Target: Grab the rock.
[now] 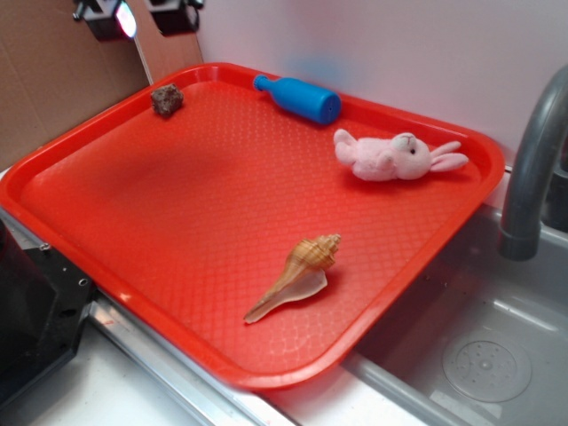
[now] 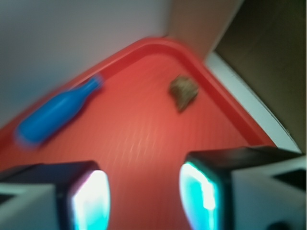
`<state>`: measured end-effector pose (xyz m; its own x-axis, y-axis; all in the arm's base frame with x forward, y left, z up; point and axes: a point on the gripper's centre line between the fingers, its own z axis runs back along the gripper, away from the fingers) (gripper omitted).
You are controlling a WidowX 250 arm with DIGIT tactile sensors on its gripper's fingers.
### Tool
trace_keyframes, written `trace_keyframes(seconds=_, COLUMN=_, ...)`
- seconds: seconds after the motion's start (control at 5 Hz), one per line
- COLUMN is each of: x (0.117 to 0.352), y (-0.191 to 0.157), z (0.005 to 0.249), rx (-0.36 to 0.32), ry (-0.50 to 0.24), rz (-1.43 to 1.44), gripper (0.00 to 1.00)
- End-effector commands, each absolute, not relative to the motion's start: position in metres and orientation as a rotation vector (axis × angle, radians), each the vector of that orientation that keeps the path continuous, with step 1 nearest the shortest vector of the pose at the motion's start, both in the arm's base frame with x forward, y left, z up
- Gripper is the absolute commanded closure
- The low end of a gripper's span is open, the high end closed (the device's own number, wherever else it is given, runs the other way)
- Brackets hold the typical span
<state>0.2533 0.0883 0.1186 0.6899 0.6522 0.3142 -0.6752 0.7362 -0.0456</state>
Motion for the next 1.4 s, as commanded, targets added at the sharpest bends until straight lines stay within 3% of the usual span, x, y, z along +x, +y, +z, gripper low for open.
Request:
trace_keyframes(seconds=0.0, x=0.23, y=0.149, z=0.103, rx=0.042, ry=-0.409, rz=1.151, gripper=0.0)
trace_keyframes(seconds=0.2, x=0.242, y=0.16, z=0.08, rx=0.048, ry=-0.407, rz=1.173, gripper=0.0)
trace_keyframes(seconds=0.4, x=0.255, y=0.153, z=0.074, rx=0.039, ry=-0.381, rz=1.088, gripper=0.0)
trace_keyframes(seconds=0.8, x=0.255, y=0.153, z=0.074, rx=0.039, ry=-0.381, rz=1.088, gripper=0.0)
trace_keyframes(seconds=1.0, x=0.263, y=0.156, z=0.061, rx=0.1, ry=-0.312, rz=1.137, gripper=0.0)
trace_keyframes(seconds=1.2, x=0.269, y=0.161, z=0.049, rx=0.11, ry=-0.283, rz=1.159, gripper=0.0)
